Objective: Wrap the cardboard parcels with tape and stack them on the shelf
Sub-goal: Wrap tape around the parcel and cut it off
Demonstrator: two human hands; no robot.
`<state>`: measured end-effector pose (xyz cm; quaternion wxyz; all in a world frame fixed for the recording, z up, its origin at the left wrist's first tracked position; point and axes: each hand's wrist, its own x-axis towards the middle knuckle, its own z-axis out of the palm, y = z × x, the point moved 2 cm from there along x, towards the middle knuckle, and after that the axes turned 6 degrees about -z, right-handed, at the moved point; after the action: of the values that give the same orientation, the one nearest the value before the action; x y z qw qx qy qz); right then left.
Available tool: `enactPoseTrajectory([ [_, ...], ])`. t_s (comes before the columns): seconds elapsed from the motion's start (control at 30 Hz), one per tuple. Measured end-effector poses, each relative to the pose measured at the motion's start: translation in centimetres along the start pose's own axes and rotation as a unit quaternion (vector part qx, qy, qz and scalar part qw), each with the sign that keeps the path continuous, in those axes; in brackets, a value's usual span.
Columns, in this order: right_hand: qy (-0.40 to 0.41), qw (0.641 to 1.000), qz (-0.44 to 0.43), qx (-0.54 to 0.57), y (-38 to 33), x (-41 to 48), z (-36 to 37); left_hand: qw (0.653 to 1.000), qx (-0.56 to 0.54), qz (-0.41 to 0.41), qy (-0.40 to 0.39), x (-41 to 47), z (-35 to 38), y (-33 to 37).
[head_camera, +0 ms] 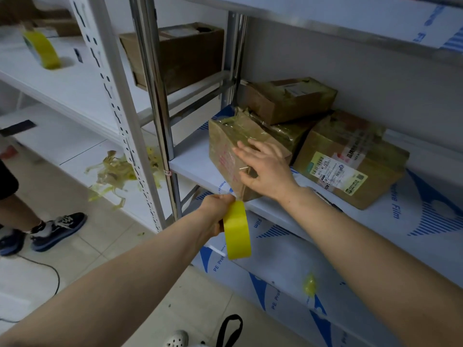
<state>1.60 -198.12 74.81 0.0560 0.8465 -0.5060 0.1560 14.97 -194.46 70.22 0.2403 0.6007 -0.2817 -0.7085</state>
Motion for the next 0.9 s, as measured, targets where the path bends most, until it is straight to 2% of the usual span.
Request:
enactPoseTrajectory([
  [0.1,-0.005,1.0,0.02,-0.004,-0.3,0.0,0.1,1.0,-0.012,-0.001,-0.008,0.1,-0.5,0.5],
  [0.23,-0.052,0.993,0.006,-0.104,-0.9,0.0,0.5,1.0,-0.01,-0.002,-0.015,0.6,-0.8,1.0],
  [0.43,0.022,0.984,-0.022,-0.173,-1.5,0.1,0.1,0.999,-0.015,-0.006,-0.028,1.7,-1.6,1.4],
  [0.53,0.059,0.993,0.011,-0.103,-1.6,0.7,0.4,0.999,-0.022,-0.006,-0.033,2.1,-1.9,1.8],
  [0.6,0.05,0.996,0.06,-0.038,-1.6,1.0,0.4,0.999,-0.019,-0.003,-0.039,2.3,-2.1,2.2],
  [0.67,0.015,0.994,0.094,-0.05,-1.4,1.1,0.6,0.999,-0.016,0.0,-0.045,2.5,-2.2,2.6],
  [0.77,-0.035,0.991,0.095,-0.082,-1.4,1.3,1.0,0.999,-0.023,0.008,-0.047,2.5,-2.3,3.2],
  [0.9,0.004,0.986,0.152,-0.075,-1.9,2.4,0.7,0.997,-0.036,0.016,-0.059,2.5,-2.7,3.9],
])
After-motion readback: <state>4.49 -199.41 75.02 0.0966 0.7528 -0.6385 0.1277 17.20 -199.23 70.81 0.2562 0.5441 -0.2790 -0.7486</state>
